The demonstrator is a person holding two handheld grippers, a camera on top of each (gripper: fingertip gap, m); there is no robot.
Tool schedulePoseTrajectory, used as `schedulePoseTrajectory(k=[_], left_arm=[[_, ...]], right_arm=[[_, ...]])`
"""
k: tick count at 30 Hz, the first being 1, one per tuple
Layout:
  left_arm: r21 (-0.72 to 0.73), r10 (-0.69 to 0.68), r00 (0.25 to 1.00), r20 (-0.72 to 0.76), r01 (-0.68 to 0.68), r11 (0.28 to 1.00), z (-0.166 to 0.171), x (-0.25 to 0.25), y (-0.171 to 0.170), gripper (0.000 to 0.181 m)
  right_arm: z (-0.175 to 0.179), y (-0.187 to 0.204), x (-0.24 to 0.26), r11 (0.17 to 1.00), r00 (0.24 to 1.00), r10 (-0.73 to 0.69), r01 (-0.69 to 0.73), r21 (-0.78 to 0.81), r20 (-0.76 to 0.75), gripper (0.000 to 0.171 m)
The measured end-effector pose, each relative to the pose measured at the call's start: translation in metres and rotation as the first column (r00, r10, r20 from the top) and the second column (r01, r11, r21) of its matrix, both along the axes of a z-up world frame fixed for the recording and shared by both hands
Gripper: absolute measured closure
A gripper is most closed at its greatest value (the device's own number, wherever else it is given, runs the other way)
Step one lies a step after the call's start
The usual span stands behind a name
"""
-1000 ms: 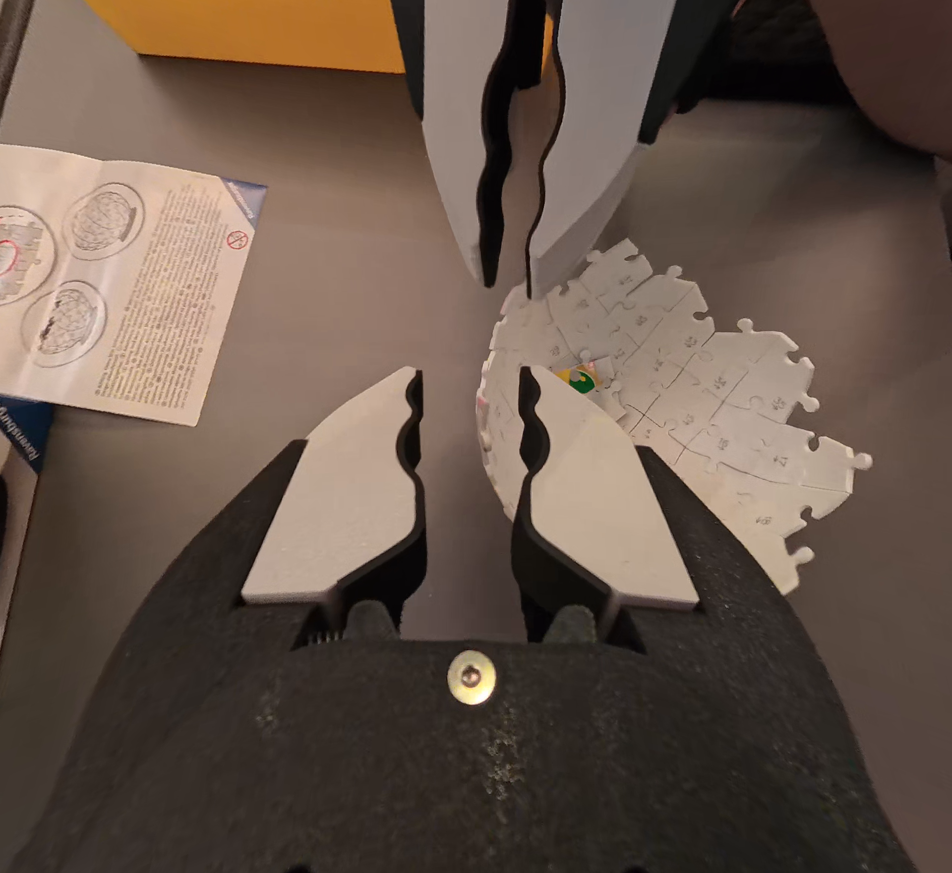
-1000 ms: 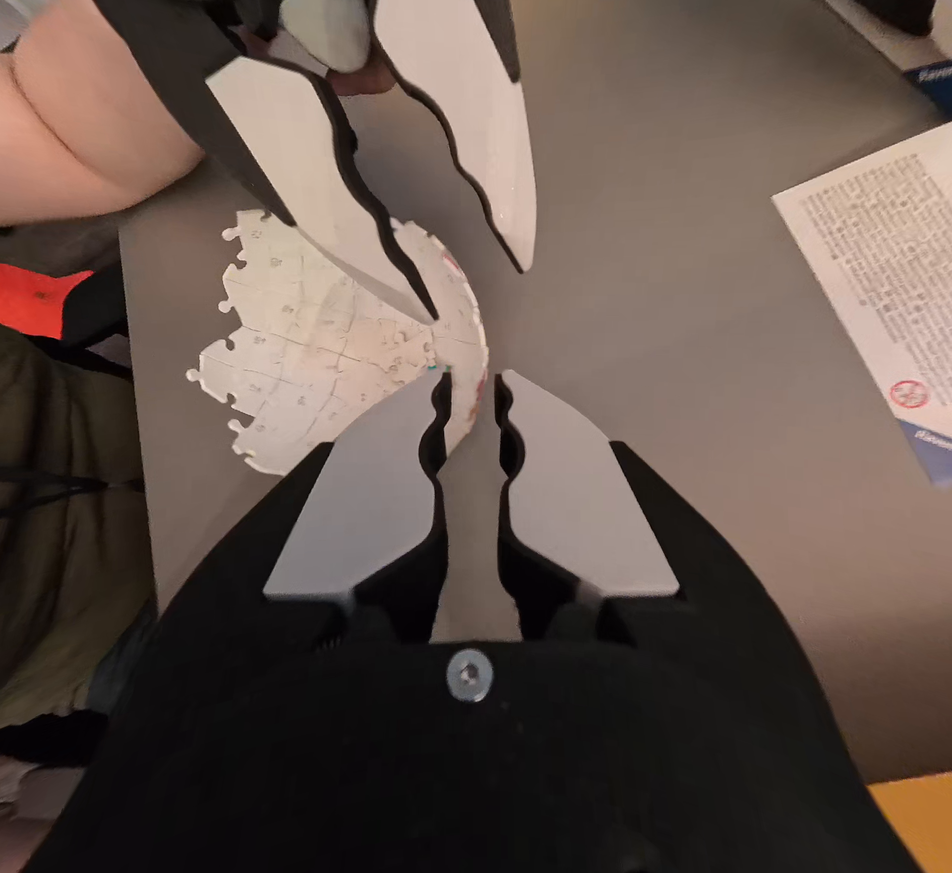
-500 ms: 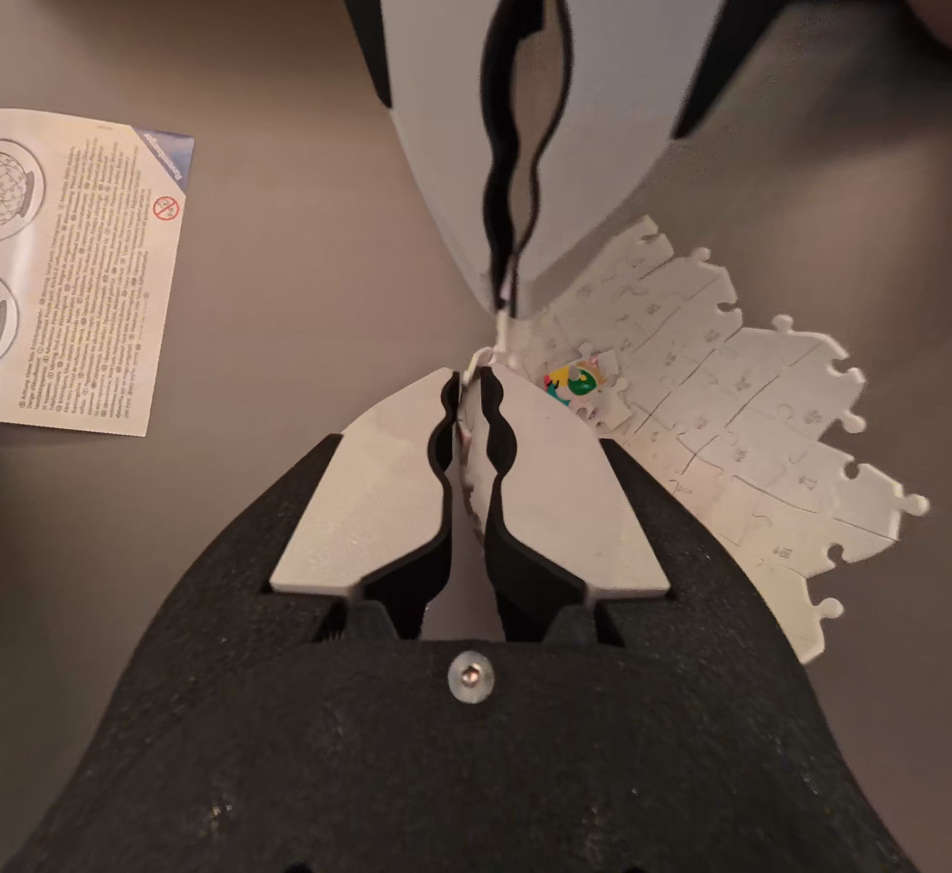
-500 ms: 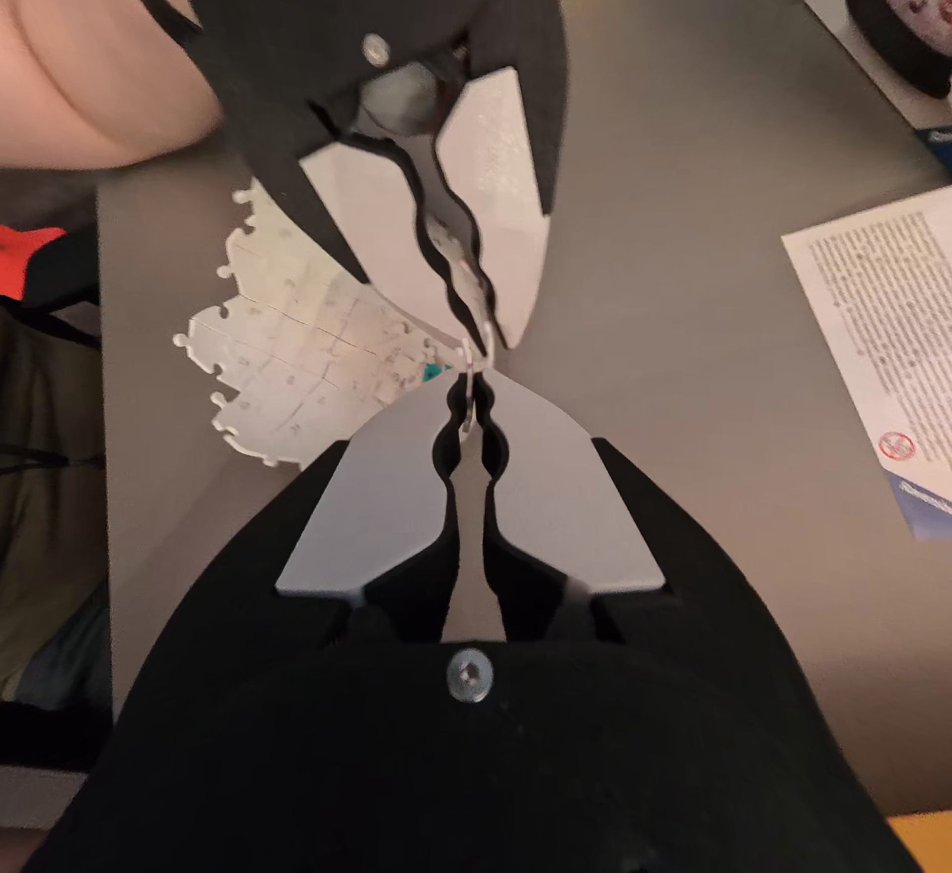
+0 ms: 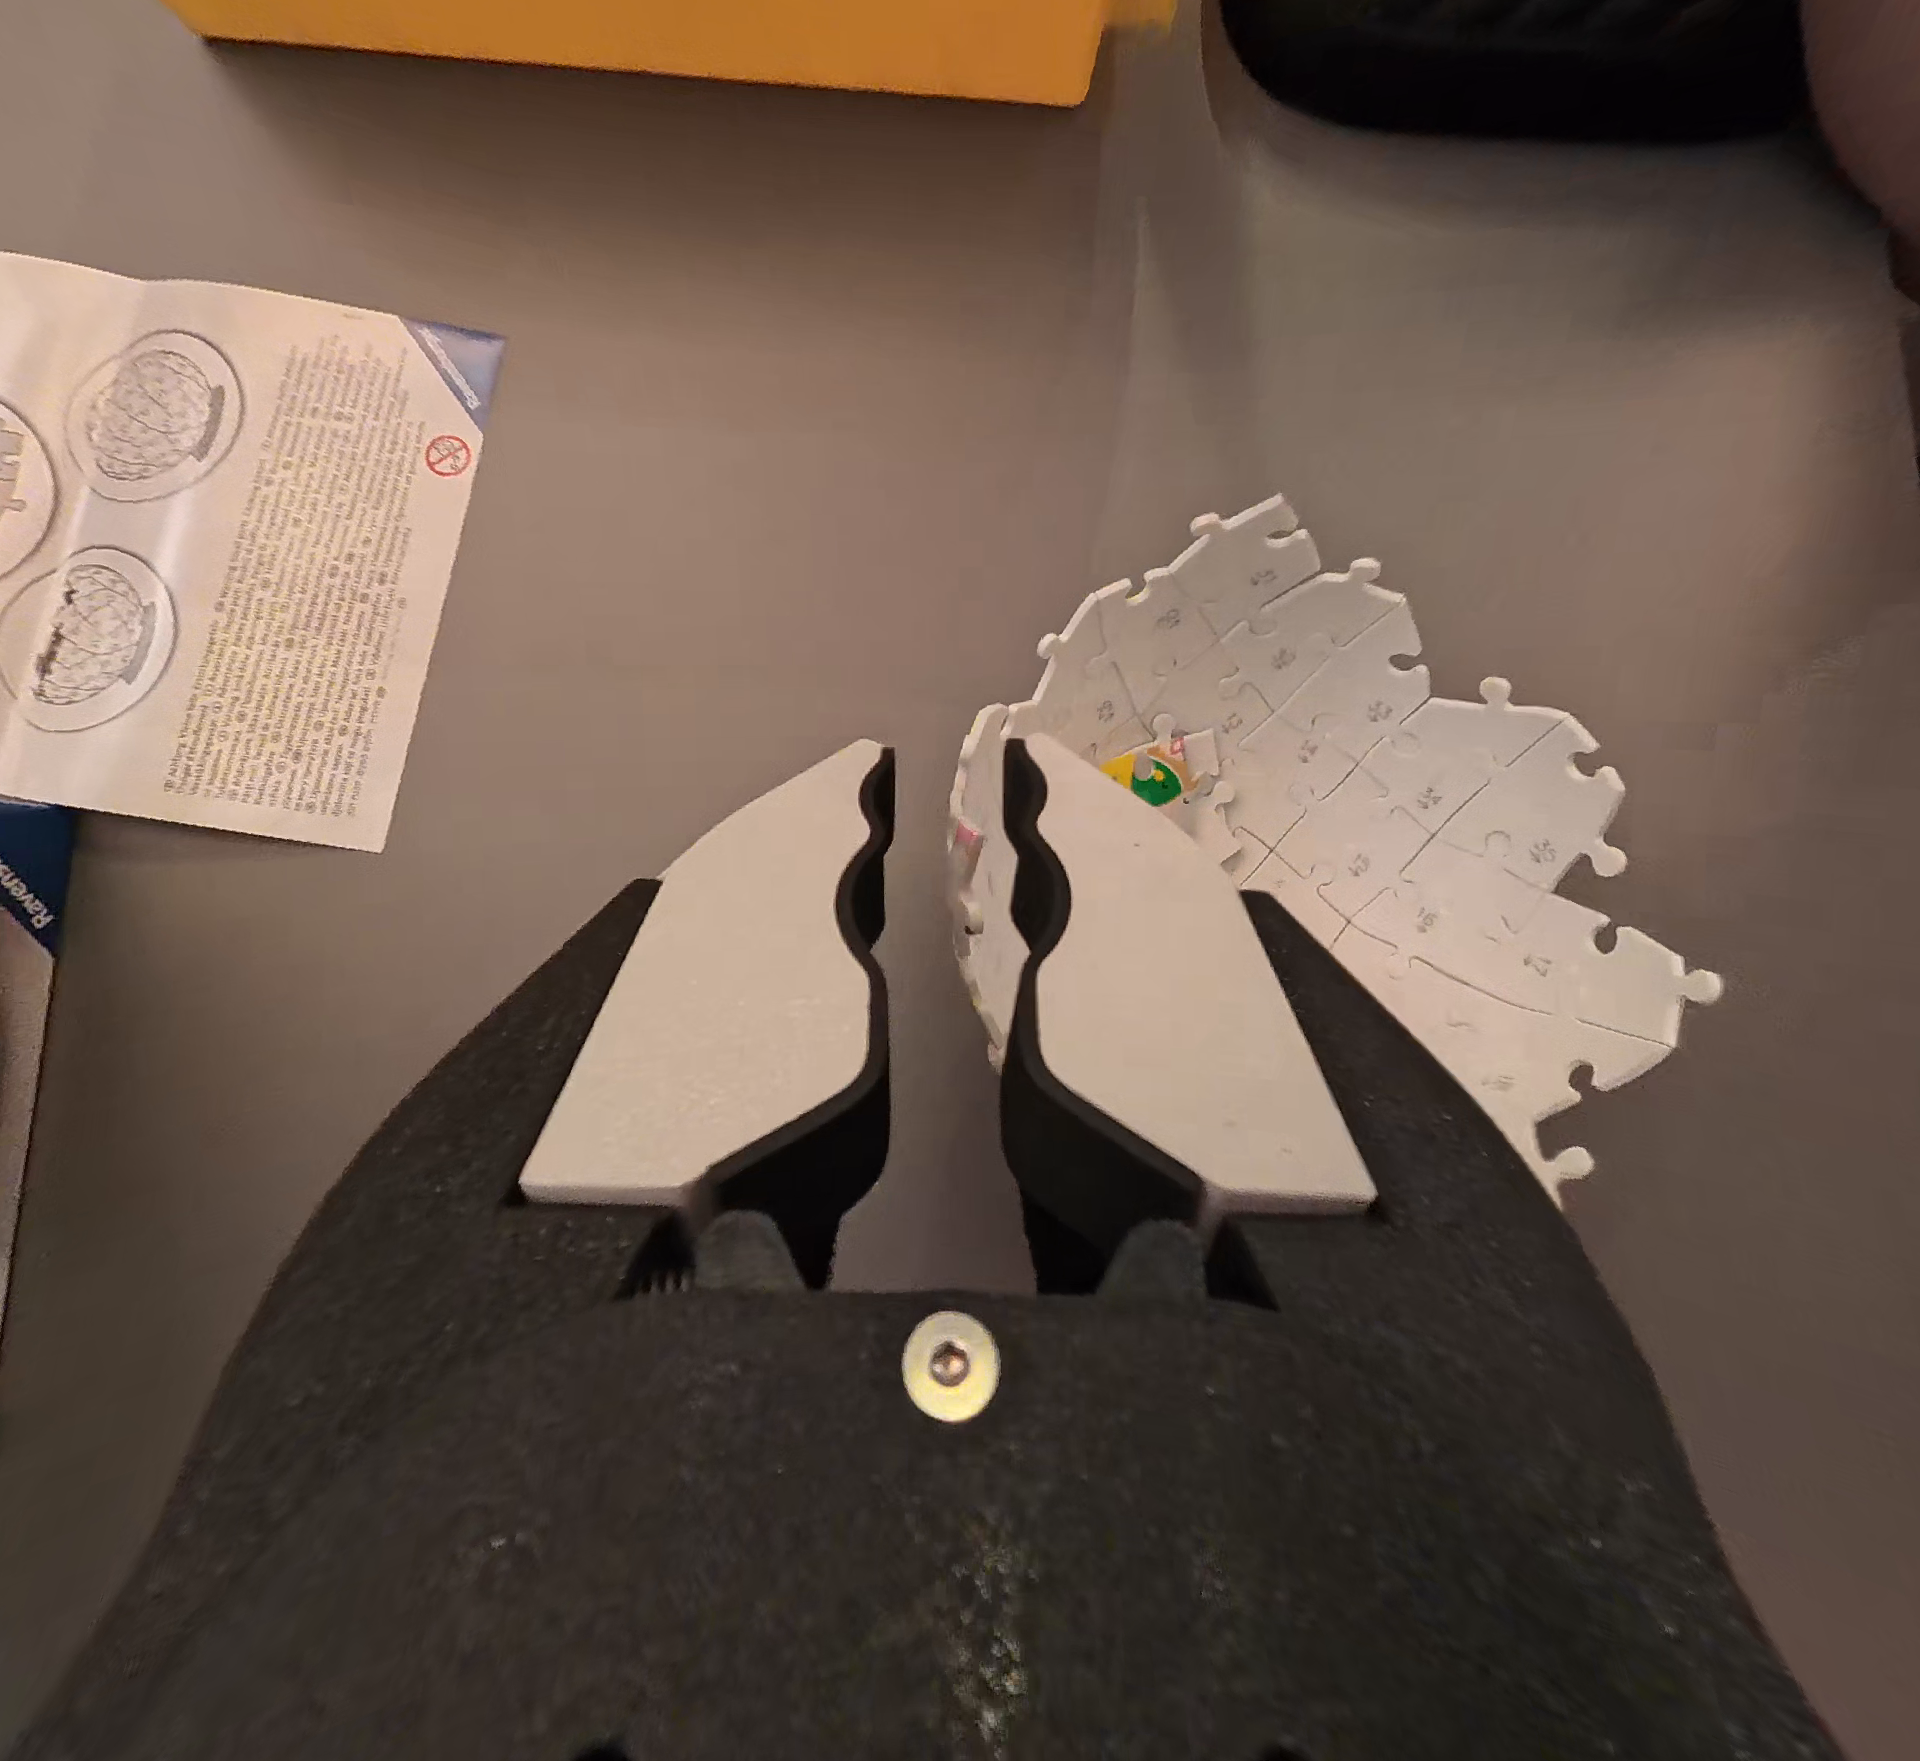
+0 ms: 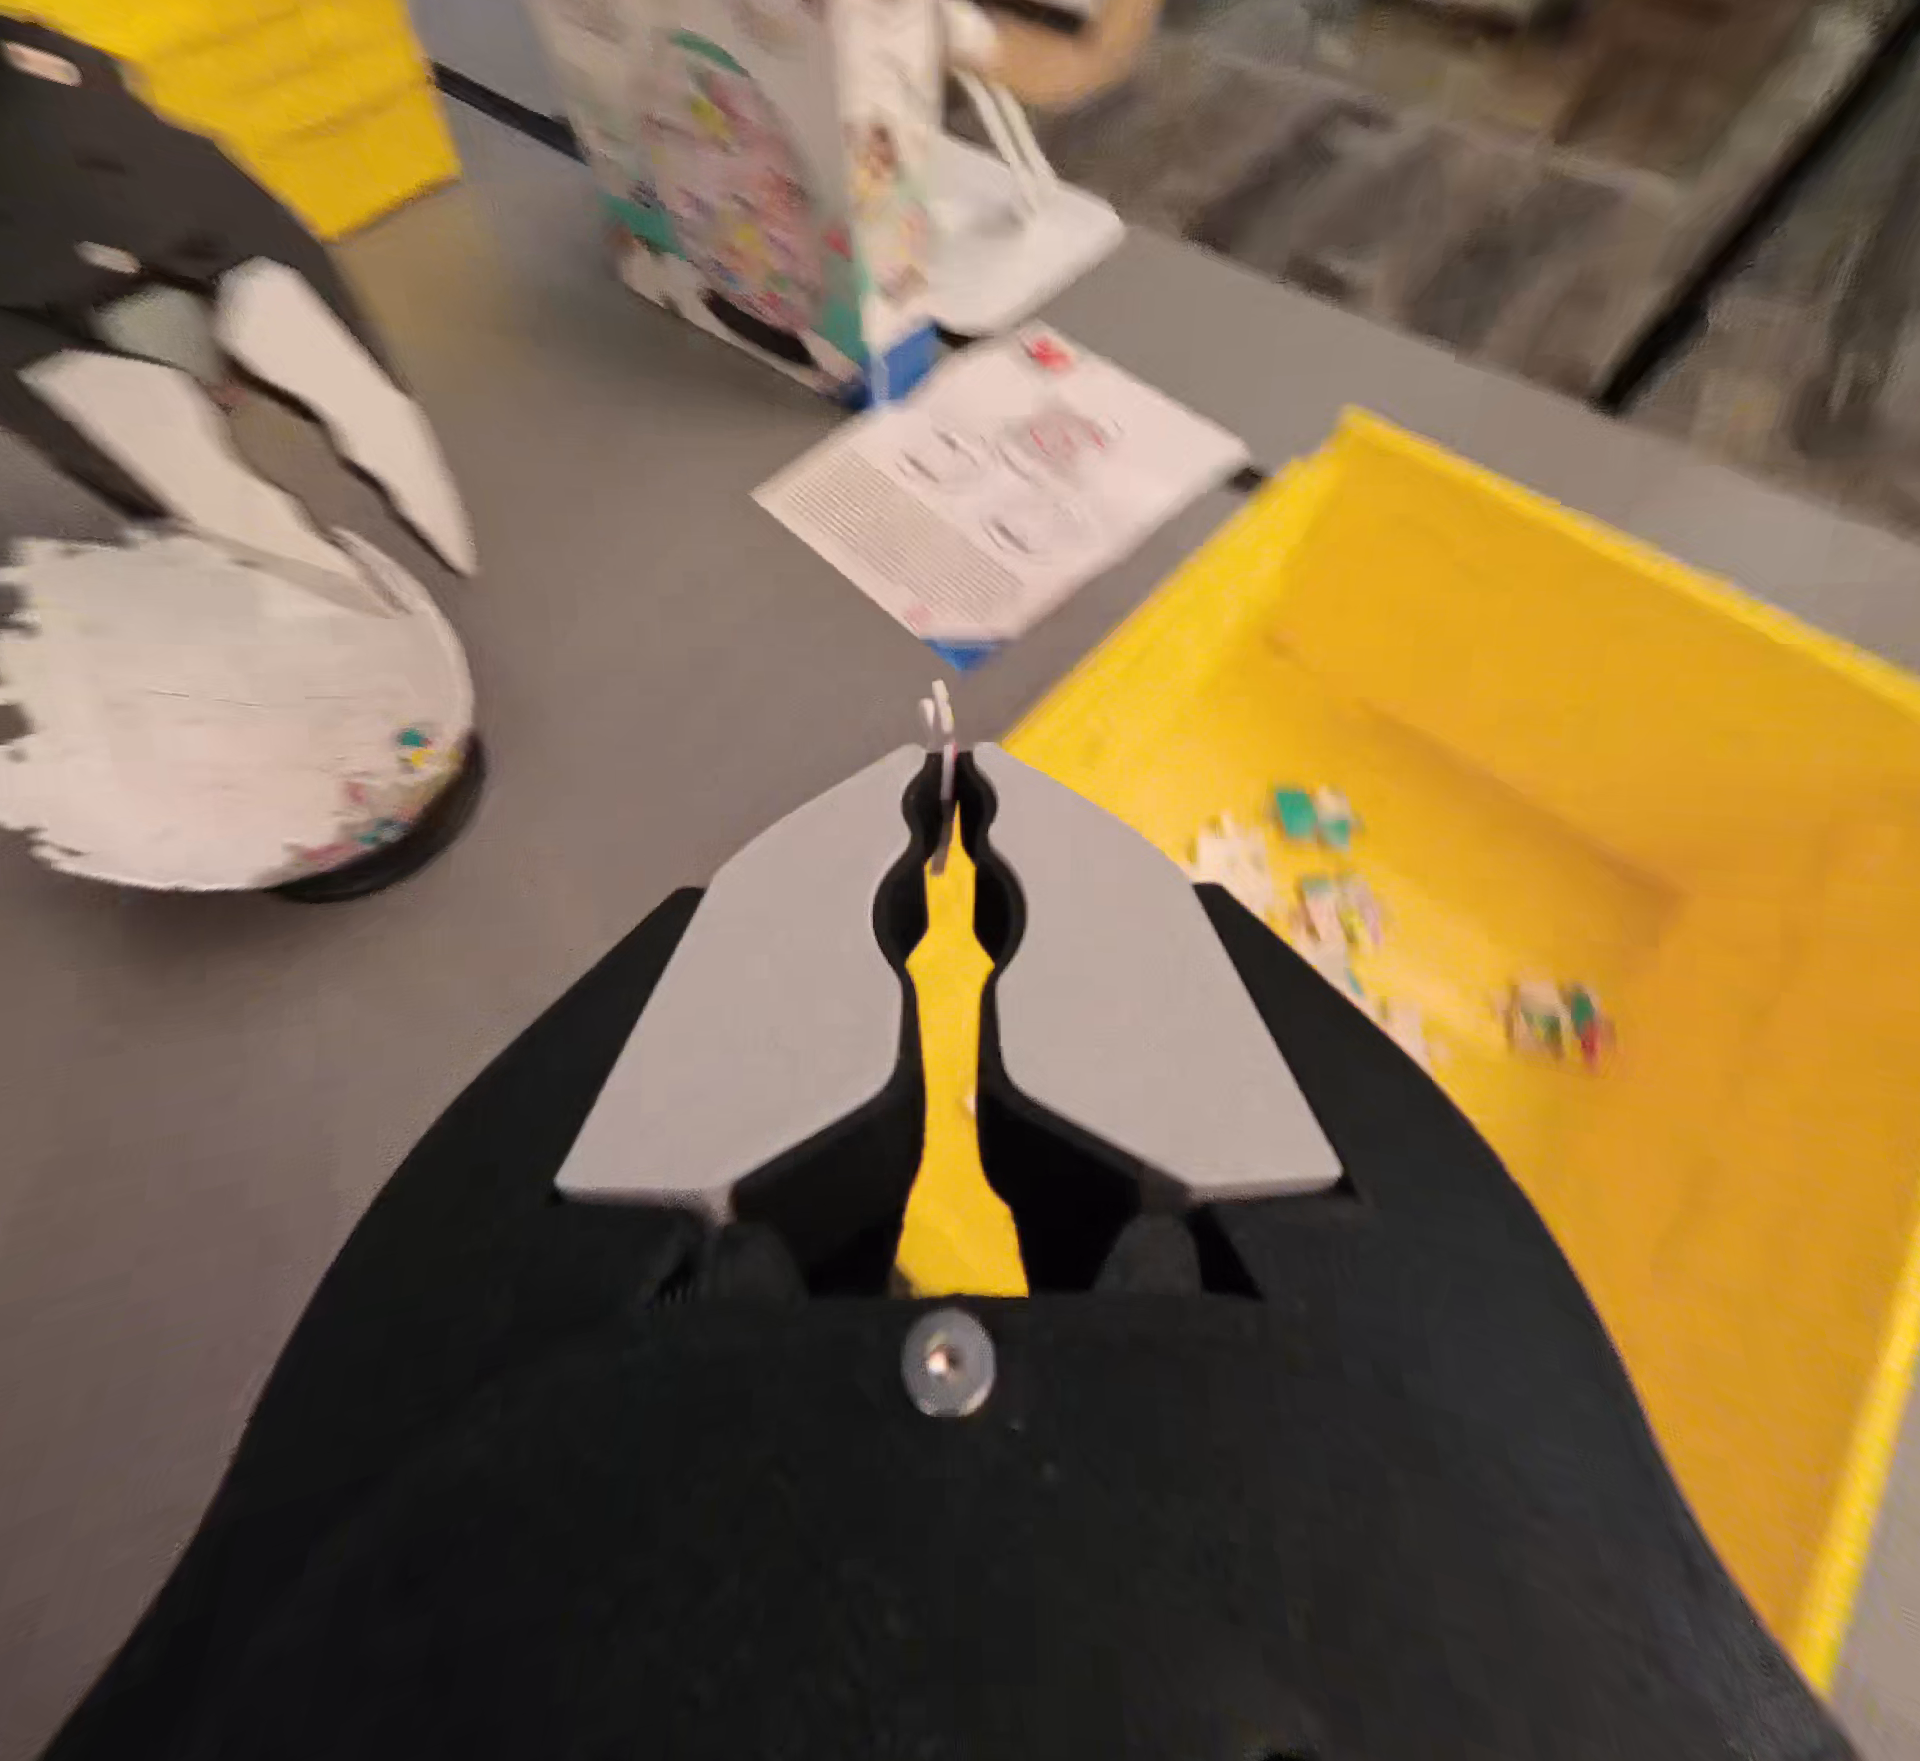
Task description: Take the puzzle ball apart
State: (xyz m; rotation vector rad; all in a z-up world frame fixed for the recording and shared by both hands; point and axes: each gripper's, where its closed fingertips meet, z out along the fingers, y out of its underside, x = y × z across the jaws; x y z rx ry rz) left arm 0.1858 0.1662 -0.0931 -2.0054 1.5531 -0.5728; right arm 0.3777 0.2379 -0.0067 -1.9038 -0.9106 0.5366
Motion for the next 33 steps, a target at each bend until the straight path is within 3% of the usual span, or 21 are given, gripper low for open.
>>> schedulePoseTrajectory(k=[3,5,8,11,14,16,17,19,21,23,26,29,33], left_arm=[[0.018,0.008,0.999,0.05,-0.009,1.0,0.015,0.001,0.0,0.161],[0.027,0.001,0.994,0.109,-0.004,1.0,0.029,0.003,-0.003,0.161],[0.039,-0.043,0.967,0.25,0.035,0.999,0.059,0.009,-0.014,0.16],[-0.007,-0.082,0.914,0.397,0.092,0.996,0.089,0.012,-0.031,0.155],[-0.016,-0.074,0.885,0.461,0.092,0.996,0.107,0.002,-0.039,0.147],[0.019,-0.054,0.889,0.455,0.051,0.999,0.111,-0.01,-0.034,0.143],[0.03,-0.033,0.893,0.449,0.022,0.999,0.112,-0.018,-0.03,0.142],[0.009,0.006,0.895,0.446,-0.011,1.0,0.11,-0.031,-0.028,0.141],[-0.042,0.065,0.907,0.415,-0.052,0.998,0.098,-0.045,-0.026,0.141],[-0.07,0.121,0.919,0.374,-0.102,0.992,0.083,-0.056,-0.024,0.142],[-0.126,0.175,0.913,0.37,-0.137,0.982,0.069,-0.061,-0.031,0.142],[-0.12,0.224,0.909,0.352,-0.193,0.974,0.063,-0.069,-0.039,0.136],[-0.119,0.318,0.88,0.352,-0.295,0.948,0.055,-0.076,-0.057,0.124]], right_arm=[[-0.055,0.021,0.046,0.961,0.983,-0.152,0.172,-0.217,0.104,0.168],[-0.089,0.025,0.057,0.911,0.968,-0.174,0.228,-0.342,0.182,0.168],[-0.12,0.037,0.074,0.863,0.924,-0.237,0.342,-0.373,0.299,0.164],[-0.119,0.048,0.091,0.849,0.889,-0.327,0.425,-0.313,0.321,0.15],[-0.07,0.057,0.094,0.899,0.89,-0.401,0.428,-0.096,0.215,0.146],[-0.011,0.051,0.069,0.931,0.934,-0.353,0.344,0.12,0.056,0.146],[0.018,0.038,0.044,0.941,0.965,-0.258,0.261,0.214,-0.044,0.146],[0.059,-0.001,-0.018,0.943,0.98,0.035,0.032,0.331,-0.195,0.147],[0.069,-0.043,-0.077,0.911,0.92,0.315,-0.223,0.347,-0.234,0.147],[0.057,-0.07,-0.125,0.857,0.847,0.482,-0.403,0.321,-0.223,0.146],[0.012,-0.079,-0.18,0.819,0.811,0.567,-0.537,0.202,-0.146,0.146],[-0.037,-0.076,-0.208,0.807,0.811,0.586,-0.583,0.096,0.001,0.146],[-0.073,-0.081,-0.211,0.78,0.764,0.599,-0.624,0.039,0.238,0.149]])
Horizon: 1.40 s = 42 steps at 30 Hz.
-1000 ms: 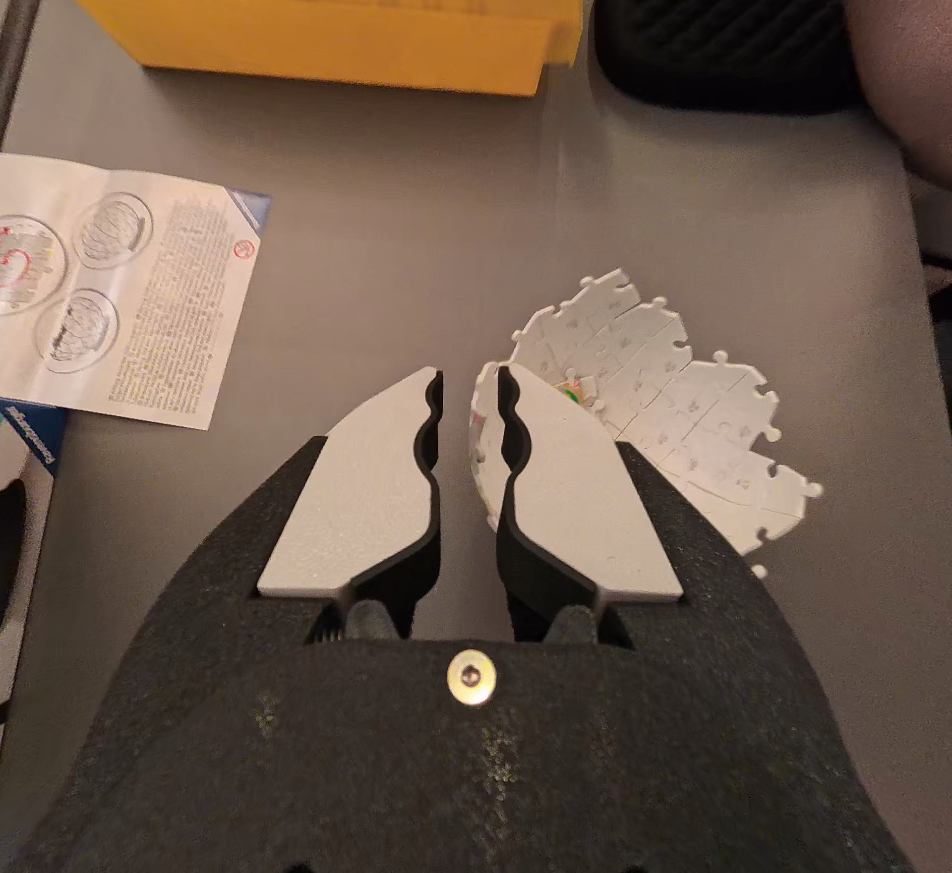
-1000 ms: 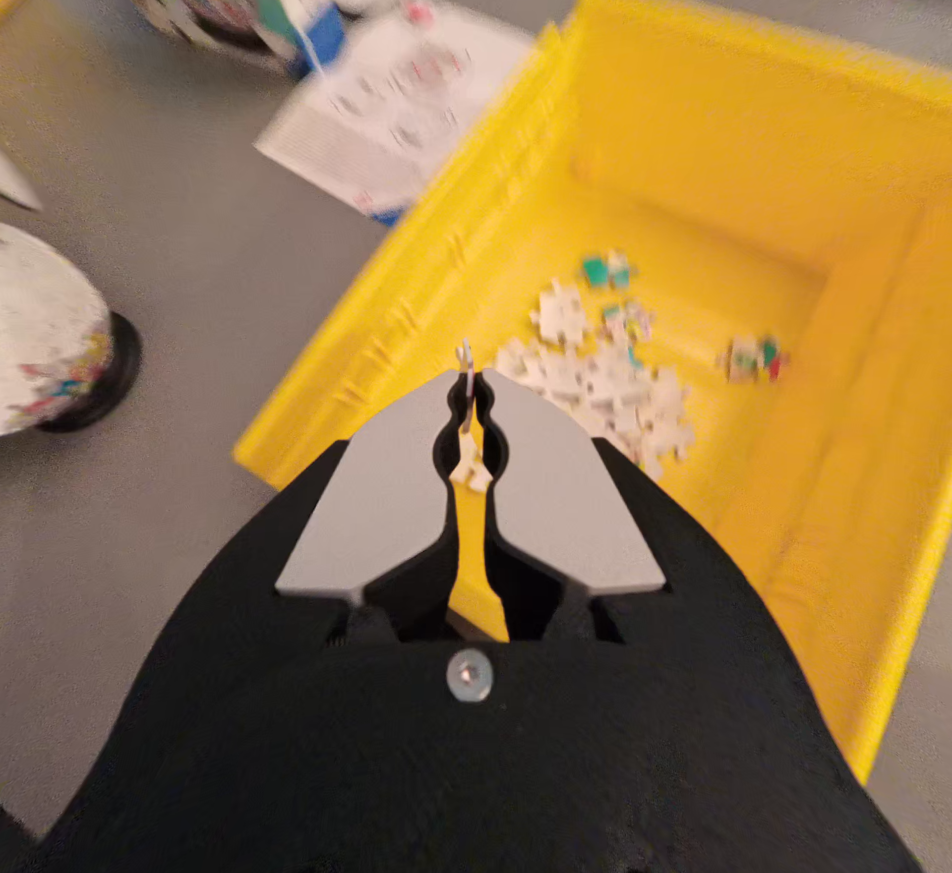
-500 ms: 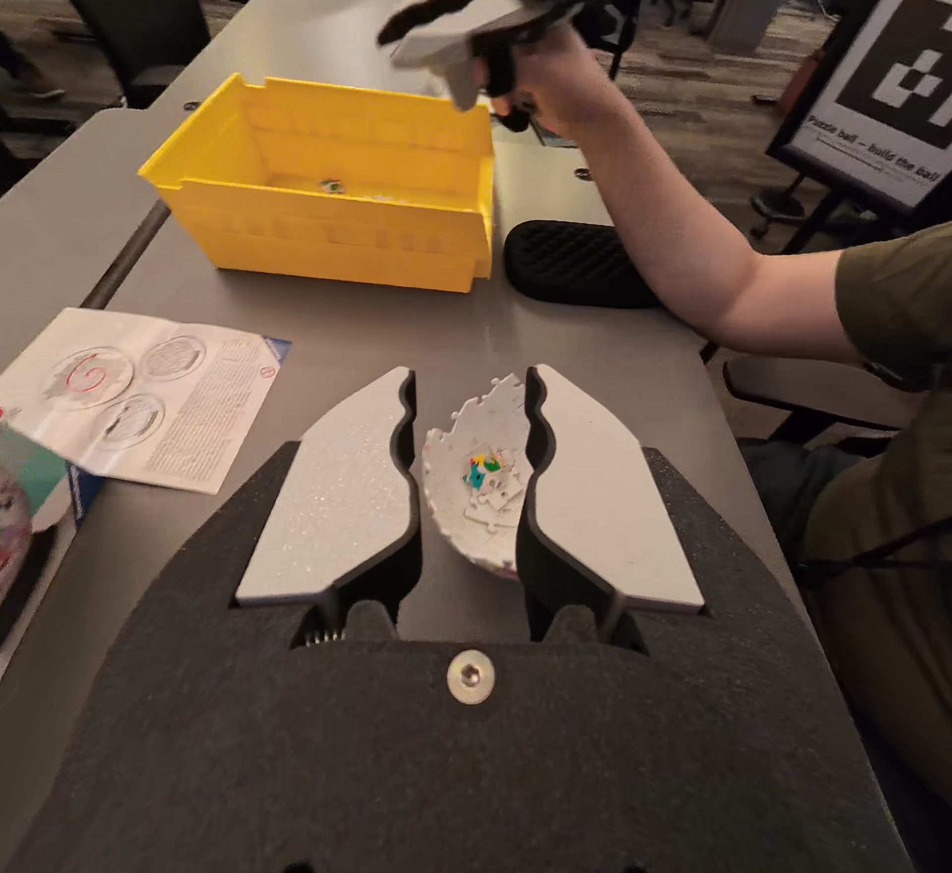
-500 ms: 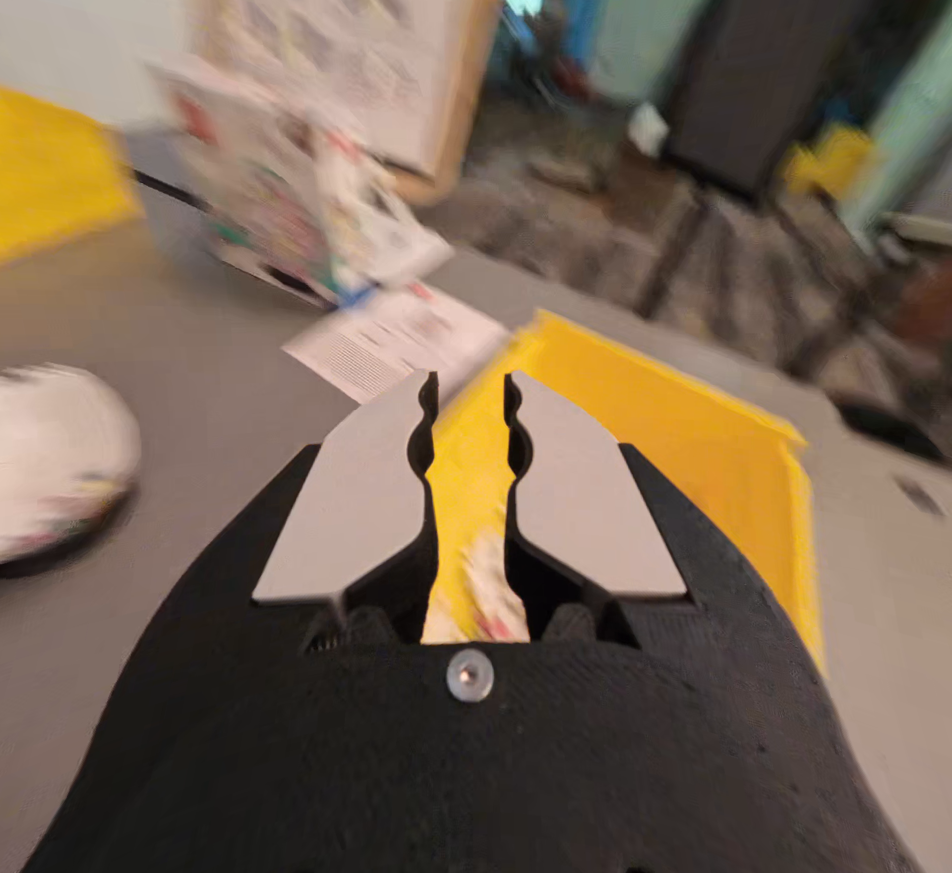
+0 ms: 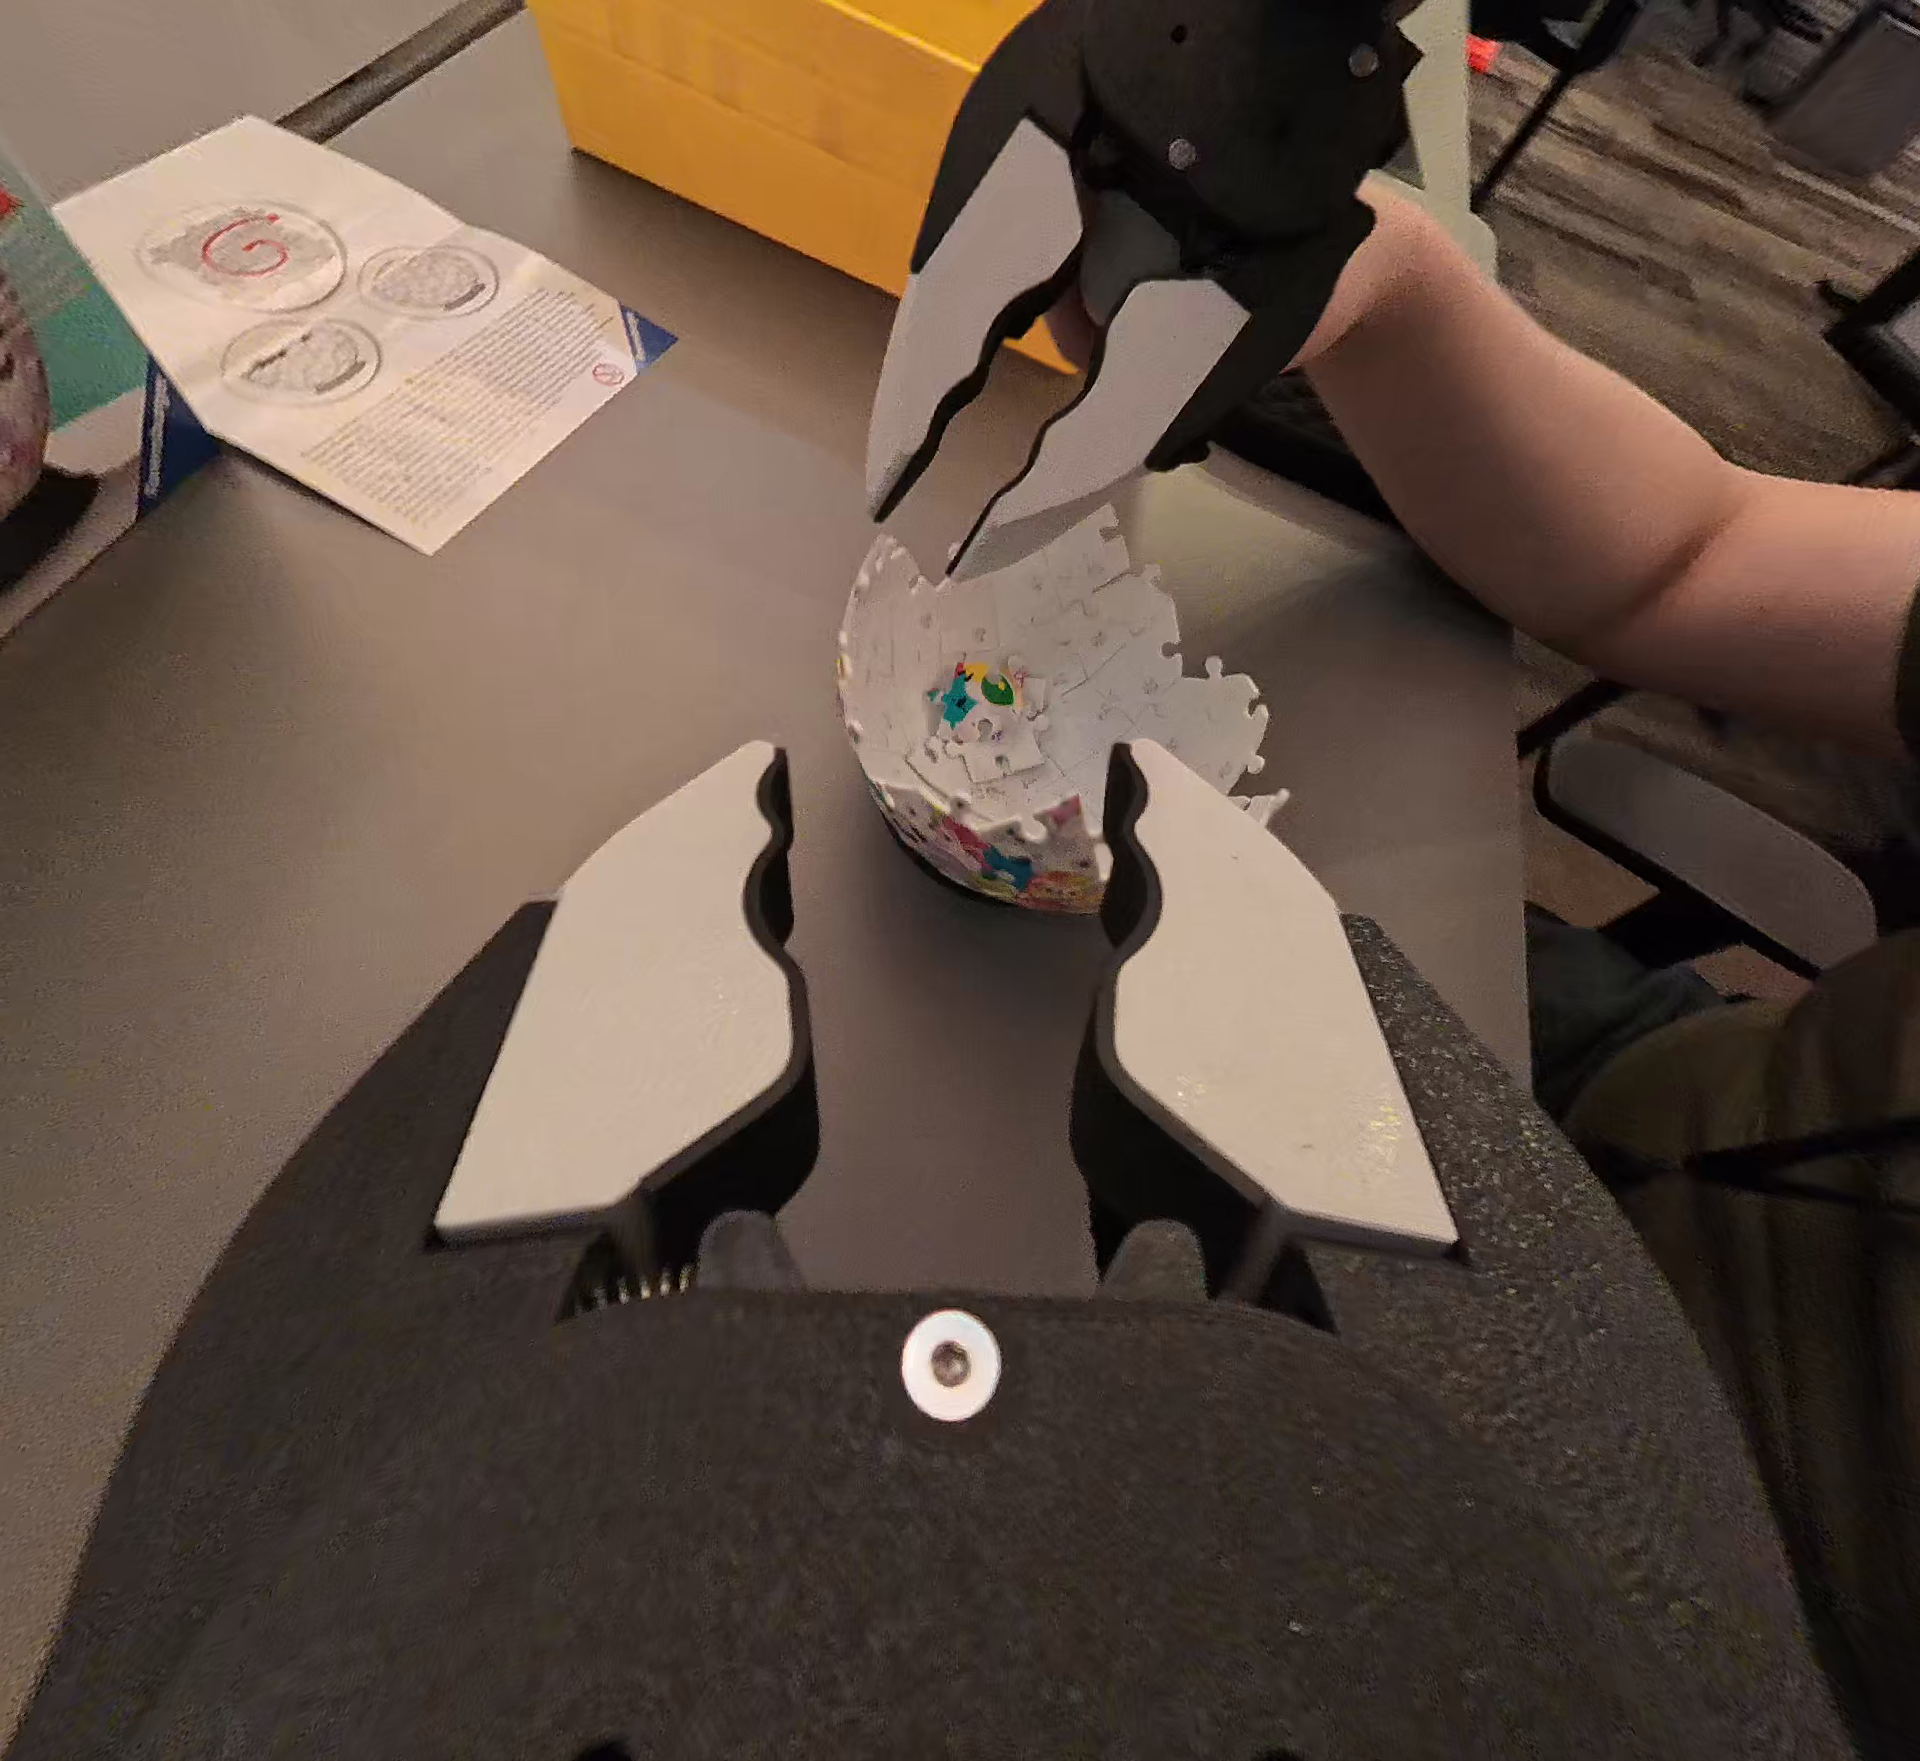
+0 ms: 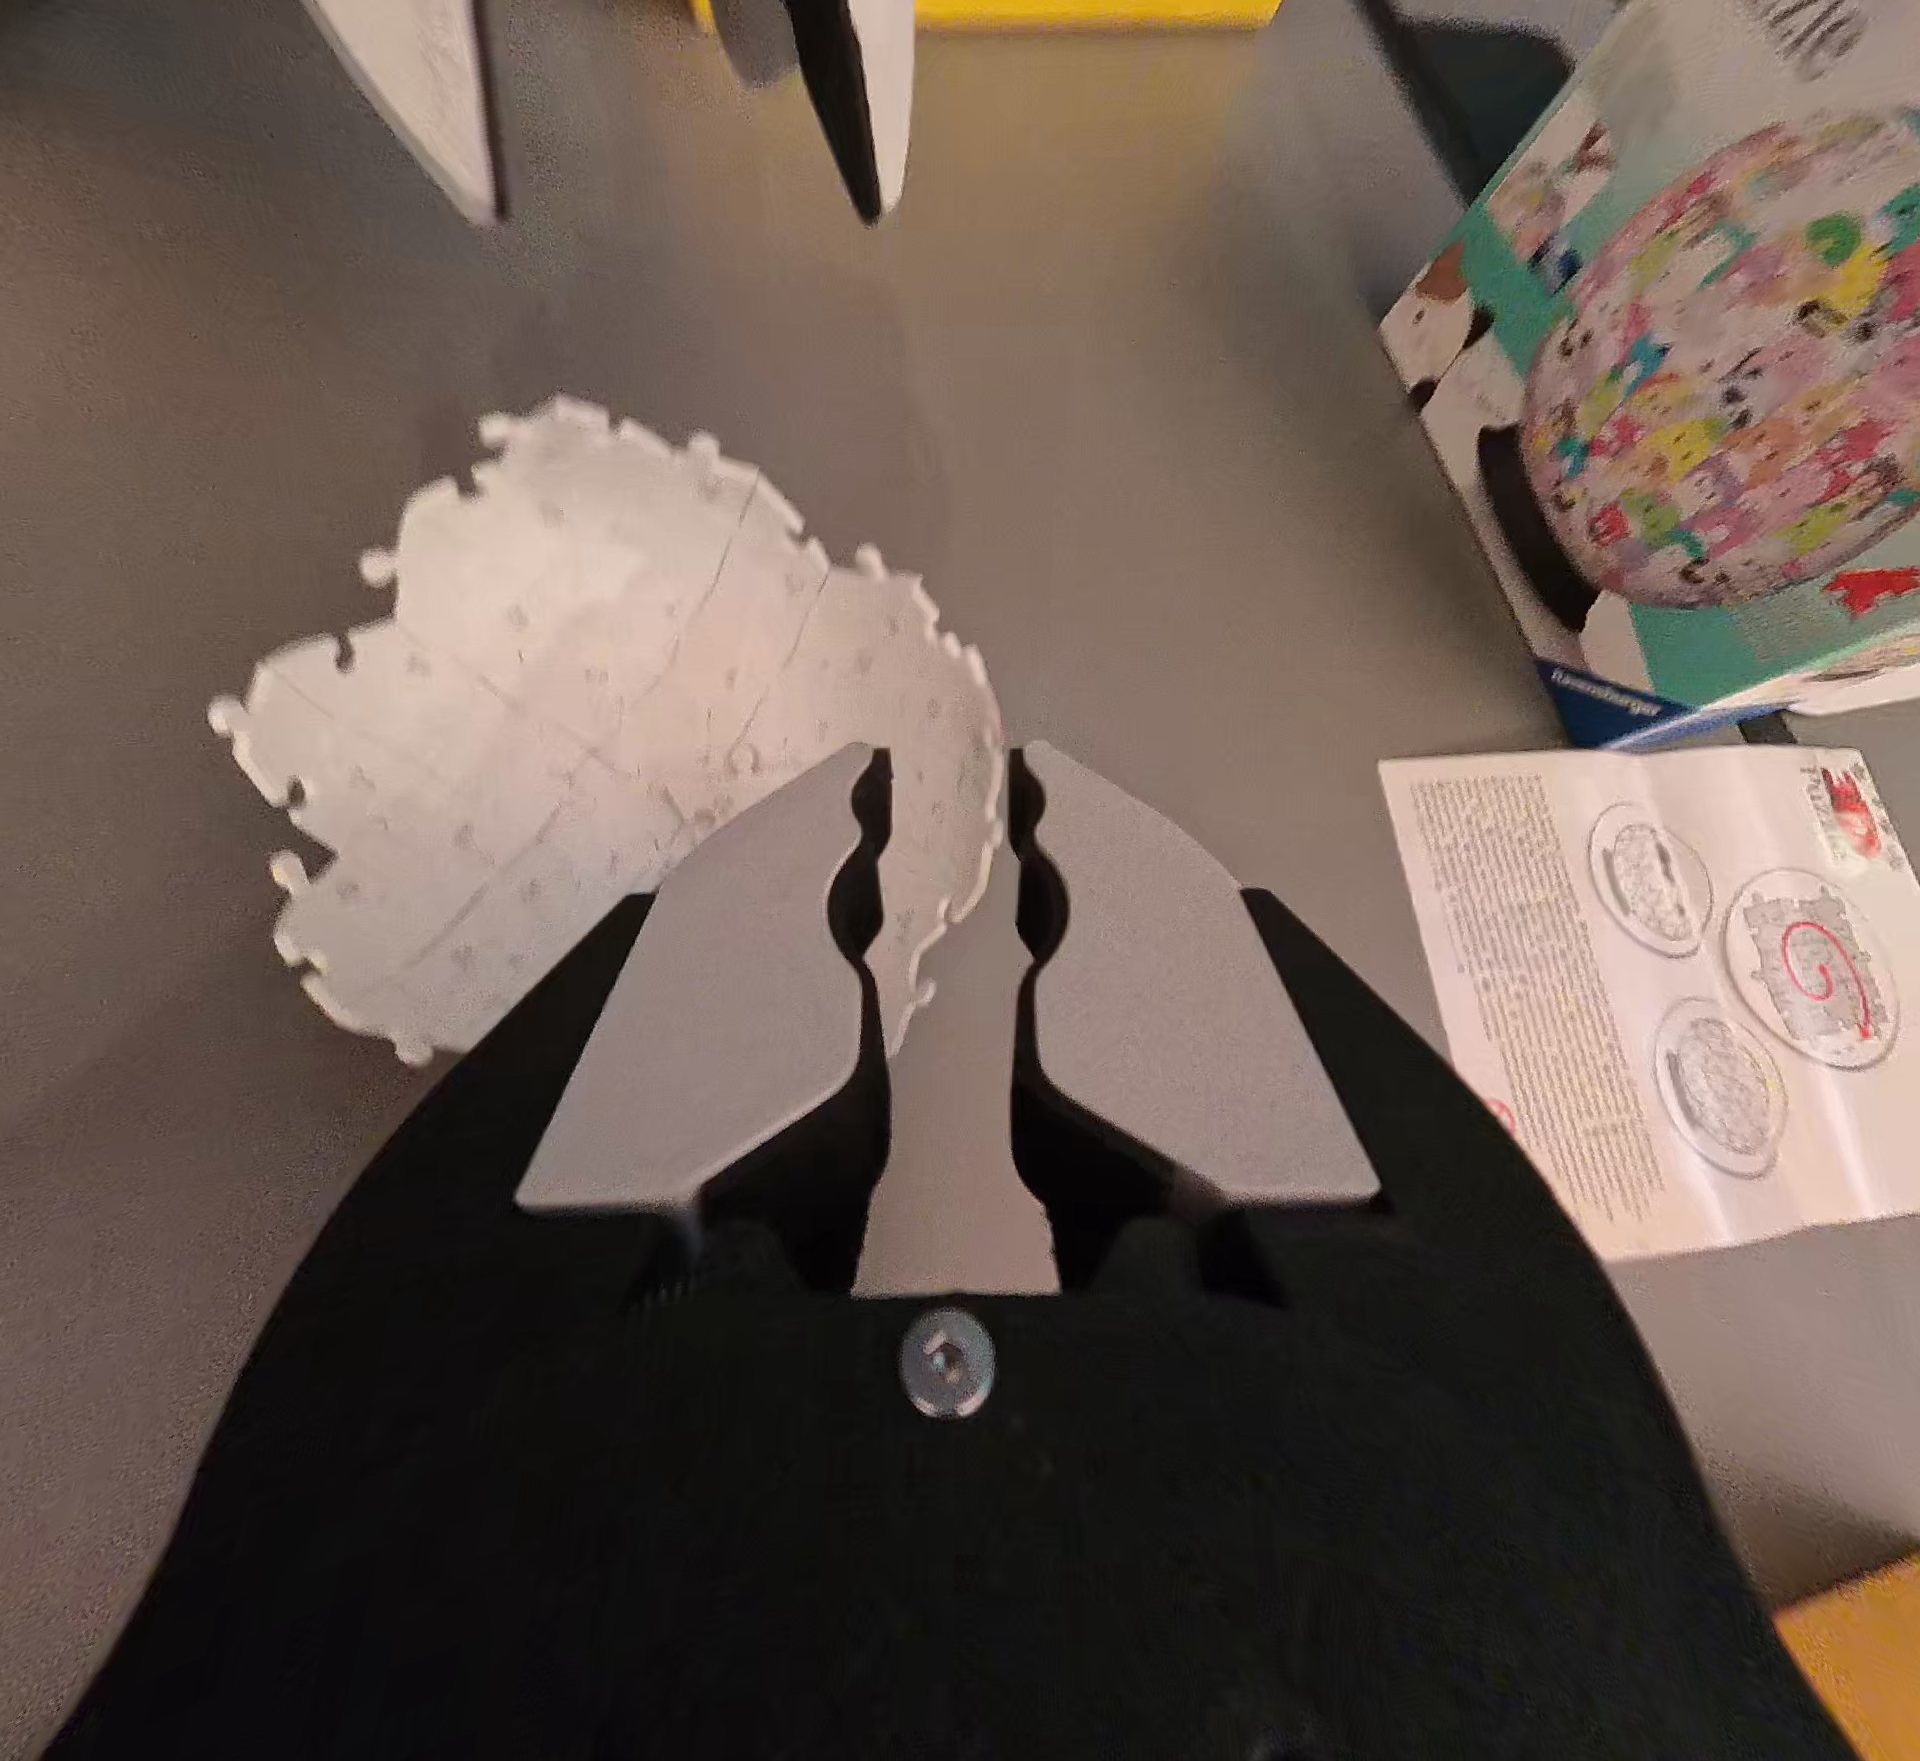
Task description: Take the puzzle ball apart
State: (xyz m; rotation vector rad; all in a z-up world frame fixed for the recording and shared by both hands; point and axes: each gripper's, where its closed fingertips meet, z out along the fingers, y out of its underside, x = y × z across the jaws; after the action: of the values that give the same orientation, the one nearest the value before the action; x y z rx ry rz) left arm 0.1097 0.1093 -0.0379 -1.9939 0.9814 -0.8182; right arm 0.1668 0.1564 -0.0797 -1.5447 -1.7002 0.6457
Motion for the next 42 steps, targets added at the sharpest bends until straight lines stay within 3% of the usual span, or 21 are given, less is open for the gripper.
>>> schedulePoseTrajectory(k=[5,9,16,21,33,36,39,42], left_arm=[[-0.072,0.085,0.996,-0.001,-0.084,0.994,-0.028,0.01,-0.023,0.107],[-0.149,0.124,0.991,0.051,-0.115,0.982,-0.034,0.026,-0.029,0.1],[-0.087,0.156,0.981,-0.112,-0.166,0.982,-0.055,0.013,-0.011,0.117],[-0.08,0.122,0.99,-0.068,-0.127,0.989,-0.049,0.009,-0.005,0.129],[-0.01,0.053,0.989,-0.137,-0.054,0.998,-0.05,0.011,0.053,0.13],[-0.018,0.001,0.998,-0.057,-0.002,1.0,-0.044,0.022,0.059,0.129],[-0.105,-0.061,0.991,0.116,0.073,0.992,-0.026,0.029,0.048,0.128],[-0.175,-0.089,0.983,0.159,0.116,0.978,-0.017,0.02,0.036,0.129]], right_arm=[[-0.005,0.005,0.006,0.999,0.999,-0.044,0.044,0.021,0.028,0.15],[0.0,0.012,0.008,0.987,0.991,-0.134,0.134,-0.087,0.005,0.15],[-0.025,0.007,0.025,0.975,0.977,-0.14,0.165,-0.151,0.163,0.154],[-0.028,-0.002,0.035,0.981,0.966,-0.107,0.141,-0.13,0.236,0.161],[0.012,-0.001,0.034,0.986,0.997,-0.075,0.075,-0.148,0.008,0.166],[0.009,0.0,0.031,0.989,0.998,-0.065,0.065,-0.135,0.003,0.164],[0.007,0.001,0.025,0.992,0.998,-0.058,0.056,-0.111,-0.01,0.156],[0.017,-0.006,0.007,0.998,0.995,0.036,-0.041,-0.051,-0.089,0.15]])
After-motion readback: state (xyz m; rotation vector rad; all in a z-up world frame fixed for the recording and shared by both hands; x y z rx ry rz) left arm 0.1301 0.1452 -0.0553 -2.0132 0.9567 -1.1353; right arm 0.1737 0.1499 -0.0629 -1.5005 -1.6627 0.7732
